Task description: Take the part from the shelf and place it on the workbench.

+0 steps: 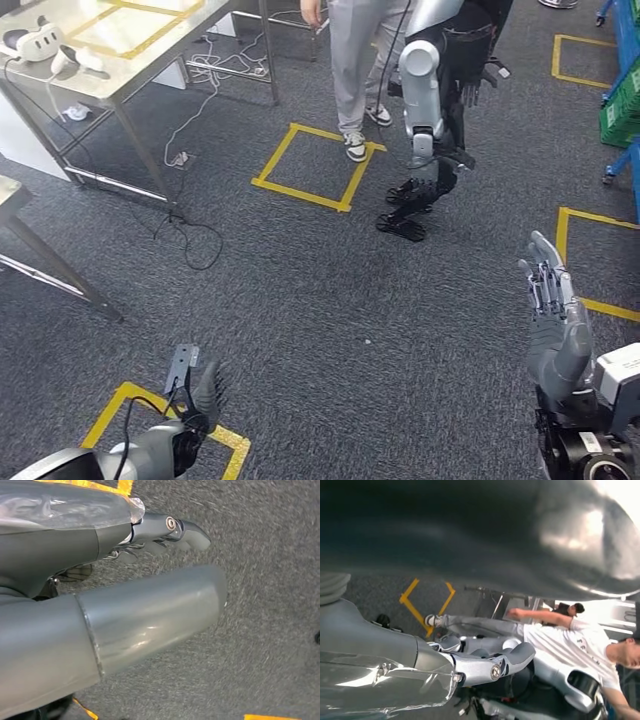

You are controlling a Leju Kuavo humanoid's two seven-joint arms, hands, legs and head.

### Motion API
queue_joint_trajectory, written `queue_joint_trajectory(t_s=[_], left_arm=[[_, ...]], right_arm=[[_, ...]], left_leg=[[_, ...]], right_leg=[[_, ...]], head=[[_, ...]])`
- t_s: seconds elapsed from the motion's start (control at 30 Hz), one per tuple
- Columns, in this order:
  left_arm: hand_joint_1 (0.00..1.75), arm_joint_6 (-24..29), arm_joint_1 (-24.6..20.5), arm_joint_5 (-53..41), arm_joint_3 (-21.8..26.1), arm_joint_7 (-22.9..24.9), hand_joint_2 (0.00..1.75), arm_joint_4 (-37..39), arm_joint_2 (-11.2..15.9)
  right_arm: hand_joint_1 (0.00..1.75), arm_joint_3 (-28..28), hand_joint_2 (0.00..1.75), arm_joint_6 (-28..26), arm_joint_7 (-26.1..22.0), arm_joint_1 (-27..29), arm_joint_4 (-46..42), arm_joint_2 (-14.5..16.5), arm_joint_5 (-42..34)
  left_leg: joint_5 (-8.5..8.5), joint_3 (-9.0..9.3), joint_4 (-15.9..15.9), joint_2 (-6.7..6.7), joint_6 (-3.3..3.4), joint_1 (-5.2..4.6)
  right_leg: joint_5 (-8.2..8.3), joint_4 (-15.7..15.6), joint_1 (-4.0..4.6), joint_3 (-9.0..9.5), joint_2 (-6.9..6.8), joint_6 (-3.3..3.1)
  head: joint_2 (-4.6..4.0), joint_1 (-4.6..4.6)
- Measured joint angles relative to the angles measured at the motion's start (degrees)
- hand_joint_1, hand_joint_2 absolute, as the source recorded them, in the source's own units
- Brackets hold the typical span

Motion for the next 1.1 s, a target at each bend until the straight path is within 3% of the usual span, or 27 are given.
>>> queue_joint_trajectory(t_s=[0.07,0.13,0.2,0.23,0.3,0.33,0.37,0.4,0.43,0.5,0.53,0.6,0.63,0.67,0.73,0.8,0.87,0.9,0.93,1.03,1.1], left_arm=[[0.0,0.01,-0.06,-0.01,0.0,0.0,0.0,0.0,0.01],[0.0,0.02,-0.13,-0.01,0.0,0.0,0.0,0.0,-0.03],[0.0,0.02,-0.26,-0.01,0.01,0.0,0.0,0.0,-0.09],[0.0,0.03,-0.31,-0.01,0.01,0.0,0.0,0.0,-0.07],[0.0,0.17,-0.19,0.01,0.02,0.03,0.0,0.0,0.0],[0.0,0.27,-0.01,0.02,0.02,0.04,0.0,0.0,0.04],[0.0,0.38,0.17,0.04,0.02,0.06,0.0,0.0,0.05],[0.0,0.44,0.28,0.1,0.02,0.07,0.0,0.0,0.07],[0.0,0.45,0.31,0.16,0.02,0.06,0.0,0.0,0.07],[0.0,0.46,0.17,0.32,0.03,0.03,0.0,0.0,0.13],[0.0,0.46,0.09,0.38,0.04,0.01,0.0,0.0,0.2],[0.0,0.46,0.02,0.48,0.06,-0.04,0.0,0.0,0.35],[0.0,0.47,0.05,0.51,0.07,-0.05,0.0,0.0,0.38],[0.0,0.48,0.05,0.55,0.08,-0.07,0.0,0.0,0.35],[0.0,0.48,0.04,0.61,0.11,-0.16,0.0,0.0,0.24],[0.0,0.48,0.2,0.63,0.14,-0.26,0.0,0.0,0.21],[0.0,0.48,0.59,0.74,0.15,-0.26,0.0,0.0,0.26],[0.0,0.48,0.75,0.78,0.15,-0.27,0.0,0.0,0.28],[0.0,0.48,0.84,0.81,0.15,-0.27,0.0,0.0,0.27],[0.0,0.48,0.82,0.82,0.16,-0.29,0.0,0.0,0.22],[0.0,0.48,0.79,0.84,0.17,-0.31,0.0,0.0,0.29]], right_arm=[[0.0,-0.02,0.0,0.01,-0.03,-0.02,0.08,0.0,0.01],[0.0,-0.04,0.0,0.04,-0.05,0.01,0.15,0.0,0.03],[0.0,-0.08,0.0,0.08,-0.08,-0.02,0.17,0.01,0.04],[0.0,-0.09,0.0,0.1,-0.09,-0.05,0.18,0.02,0.04],[0.0,-0.07,0.0,0.21,-0.09,-0.04,0.24,0.02,0.07],[0.0,-0.05,0.0,0.31,-0.09,0.0,0.32,0.02,0.11],[0.0,-0.04,0.0,0.42,-0.08,0.03,0.43,0.02,0.16],[0.0,-0.04,0.0,0.56,-0.08,0.05,0.54,0.02,0.2],[0.0,-0.04,0.0,0.73,-0.07,0.05,0.64,0.02,0.22],[0.0,-0.04,0.0,1.08,-0.07,0.03,0.72,0.02,0.25],[0.0,-0.05,0.0,1.2,-0.07,0.0,0.73,0.02,0.26],[0.0,-0.09,0.0,1.3,-0.04,0.0,0.73,0.02,0.28],[0.0,-0.11,0.0,1.33,-0.03,0.0,0.73,0.02,0.29],[0.0,-0.17,0.0,1.37,-0.01,0.07,0.73,0.02,0.35],[0.0,-0.31,0.0,1.37,-0.04,0.08,0.73,0.02,0.8],[0.0,-0.43,0.0,1.3,-0.09,0.09,0.73,0.02,1.47],[0.0,-0.48,0.0,1.25,-0.1,0.17,0.78,0.02,1.87],[0.0,-0.51,0.0,1.25,-0.09,0.23,0.82,0.02,1.95],[0.0,-0.54,0.0,1.25,-0.09,0.26,0.86,0.02,1.98],[0.0,-0.6,0.0,1.27,-0.13,0.23,0.91,0.03,2.0],[0.0,-0.62,0.0,1.27,-0.16,0.18,0.93,0.05,2.01]], left_leg=[[-0.26,0.17,0.22,0.78,-0.54,-0.31],[-0.34,0.23,0.28,1.69,-1.06,-0.4],[-1.62,-0.18,1.77,0.6,-1.7,-0.13],[-3.15,-1.18,4.17,-0.67,-1.96,0.0],[-7.15,-4.96,12.17,-3.12,-2.26,0.15],[-8.59,-7.02,16.15,-3.58,-2.34,0.16],[-8.96,-8.38,18.49,-3.78,-2.34,0.16],[-8.09,-8.63,18.45,-3.88,-2.26,0.15],[-6.16,-7.69,15.99,-4.11,-2.08,0.15],[-1.74,-3.77,7.17,-6.08,-1.45,0.23],[-0.43,-2.2,3.62,-7.28,-1.21,0.28],[0.09,-1.05,0.78,-8.31,-0.92,0.2],[0.2,-1.02,0.64,-7.76,-0.81,0.12],[0.29,-0.94,0.48,-7.03,-0.56,0.17],[0.46,-0.67,0.04,-5.77,0.11,0.41],[0.42,-0.57,-0.09,-4.51,0.53,0.38],[0.34,-0.57,-0.06,-3.11,0.6,0.31],[0.28,-0.54,-0.04,-2.43,0.55,0.31],[0.19,-0.47,0.0,-1.79,0.45,0.31],[-0.39,-0.02,0.36,-0.15,-0.23,0.15],[-0.66,0.09,0.64,0.81,-0.72,-0.19]], right_leg=[[0.74,-4.01,0.32,2.2,-1.02,-0.63],[0.84,-4.11,0.47,2.2,0.17,-1.39],[1.16,-4.41,0.33,2.23,1.28,-2.09],[1.34,-4.58,0.19,2.26,1.78,-2.43],[1.52,-4.62,0.1,2.08,2.85,-2.8],[1.57,-4.62,0.13,2.0,3.49,-2.88],[1.6,-4.61,0.16,1.95,4.21,-2.91],[1.62,-4.58,0.19,1.93,4.94,-2.91],[1.64,-4.54,0.21,1.95,5.67,-2.89],[1.7,-4.45,0.21,1.95,6.94,-2.77],[1.74,-4.36,0.28,1.81,7.49,-2.58],[1.92,-4.33,0.14,1.42,8.56,-1.97],[2.0,-4.36,0.09,1.21,9.14,-1.56],[1.95,-4.26,-0.02,0.97,9.01,-1.23],[0.3,-1.8,0.18,-0.38,6.46,-0.72],[-3.55,5.44,0.22,-3.69,3.45,-0.38],[-6.43,12.92,0.03,-7.05,2.82,-0.06],[-6.38,14.03,-0.06,-7.48,2.73,0.07],[-5.18,12.57,-0.16,-6.59,2.52,0.13],[-0.24,-0.03,-0.07,0.32,-0.25,-0.09],[0.25,-3.75,0.26,2.35,-1.26,-0.63]], head=[[0.0,-0.06],[0.0,-0.21],[0.0,-0.37],[0.0,-0.53],[0.0,-0.92],[0.0,-1.09],[0.0,-1.19],[0.0,-1.27],[0.0,-1.36],[0.0,-1.49],[0.0,-1.44],[0.0,-1.4],[0.0,-1.35],[0.0,-1.39],[0.0,-0.93],[0.0,-0.35],[0.0,-0.13],[0.0,-0.08],[0.0,-0.06],[0.0,0.05],[0.0,0.0]])
